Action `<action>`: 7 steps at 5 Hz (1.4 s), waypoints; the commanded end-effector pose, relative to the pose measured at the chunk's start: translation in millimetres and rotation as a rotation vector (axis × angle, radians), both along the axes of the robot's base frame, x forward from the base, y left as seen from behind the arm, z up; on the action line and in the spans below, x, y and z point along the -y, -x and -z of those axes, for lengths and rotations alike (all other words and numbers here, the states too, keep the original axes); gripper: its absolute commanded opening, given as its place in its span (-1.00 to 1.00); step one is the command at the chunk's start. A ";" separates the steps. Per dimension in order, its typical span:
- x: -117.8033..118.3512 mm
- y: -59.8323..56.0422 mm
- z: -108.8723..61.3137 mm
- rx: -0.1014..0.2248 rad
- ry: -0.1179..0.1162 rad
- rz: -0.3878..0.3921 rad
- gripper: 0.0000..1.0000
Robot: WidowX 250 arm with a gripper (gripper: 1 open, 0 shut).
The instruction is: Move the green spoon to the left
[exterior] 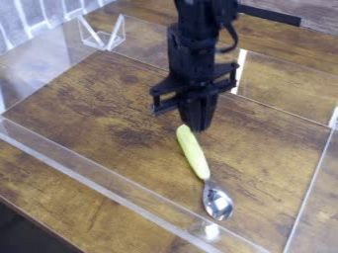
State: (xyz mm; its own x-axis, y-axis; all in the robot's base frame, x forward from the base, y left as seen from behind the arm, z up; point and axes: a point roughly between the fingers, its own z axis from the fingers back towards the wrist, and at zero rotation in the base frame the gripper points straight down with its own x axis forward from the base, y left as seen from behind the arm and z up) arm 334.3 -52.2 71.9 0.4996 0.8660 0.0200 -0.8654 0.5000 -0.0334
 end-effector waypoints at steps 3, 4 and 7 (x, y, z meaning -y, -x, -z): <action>-4.5 -18.2 27.0 0.043 0.018 -0.010 1.00; -5.6 -19.1 26.8 0.030 0.017 -0.018 -1.00; -14.3 -28.9 20.0 0.030 0.017 0.017 -1.00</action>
State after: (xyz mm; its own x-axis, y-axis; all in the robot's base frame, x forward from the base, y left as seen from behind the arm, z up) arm 353.2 -43.6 35.7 0.5282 0.8491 -0.0016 -0.8489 0.5281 -0.0211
